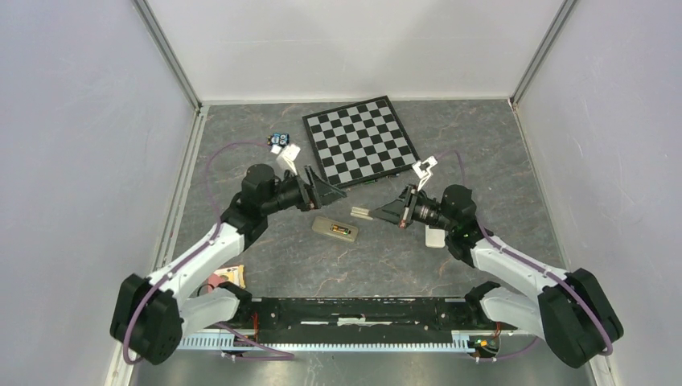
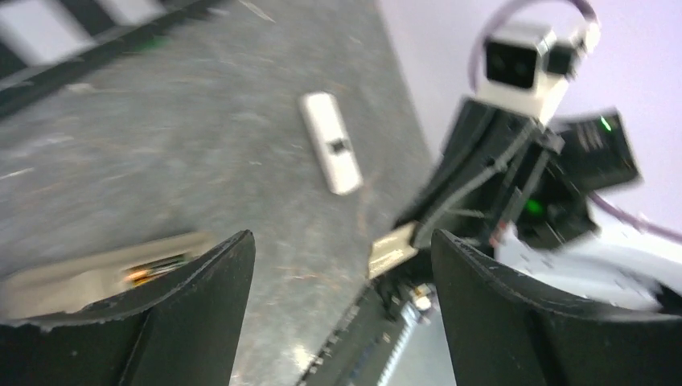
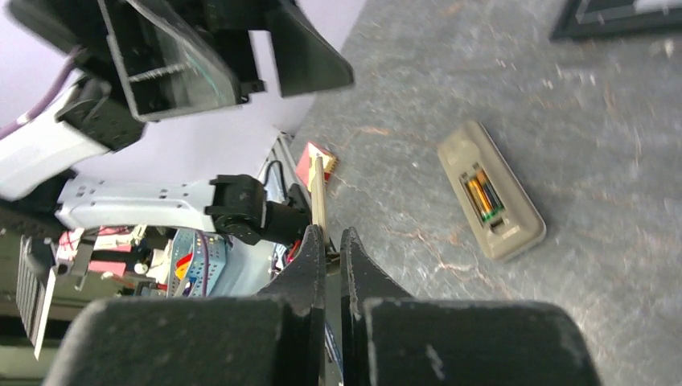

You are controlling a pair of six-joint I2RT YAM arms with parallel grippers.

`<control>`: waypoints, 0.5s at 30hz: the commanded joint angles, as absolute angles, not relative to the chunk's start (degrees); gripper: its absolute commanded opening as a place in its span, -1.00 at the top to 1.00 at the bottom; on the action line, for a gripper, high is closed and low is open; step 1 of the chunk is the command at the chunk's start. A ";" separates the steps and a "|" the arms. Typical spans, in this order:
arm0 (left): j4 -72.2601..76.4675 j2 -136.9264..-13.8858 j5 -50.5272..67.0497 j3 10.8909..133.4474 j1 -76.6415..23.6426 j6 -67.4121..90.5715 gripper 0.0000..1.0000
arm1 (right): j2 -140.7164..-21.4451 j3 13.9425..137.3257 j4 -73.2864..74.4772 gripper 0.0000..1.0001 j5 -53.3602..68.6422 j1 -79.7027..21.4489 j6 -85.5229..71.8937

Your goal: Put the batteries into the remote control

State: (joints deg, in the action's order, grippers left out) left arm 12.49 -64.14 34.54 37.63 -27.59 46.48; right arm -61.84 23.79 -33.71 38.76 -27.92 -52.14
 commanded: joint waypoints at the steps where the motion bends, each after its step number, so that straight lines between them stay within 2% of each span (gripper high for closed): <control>1: 0.67 -55.61 12.05 32.60 -25.33 41.44 -0.72 | -65.11 20.43 -33.44 1.00 27.45 -31.83 -56.44; 4: -1.71 -49.41 4.60 27.82 -24.81 42.32 -0.78 | -70.23 17.67 -38.06 1.00 23.38 -34.59 -62.47; 7: -1.62 -45.69 2.54 24.49 -24.06 43.56 -0.81 | -76.48 17.13 -44.87 1.00 22.52 -36.88 -66.57; 15: 3.13 -49.30 7.80 20.98 -21.56 45.26 -0.81 | -87.60 23.26 -49.85 1.00 19.38 -41.01 -69.54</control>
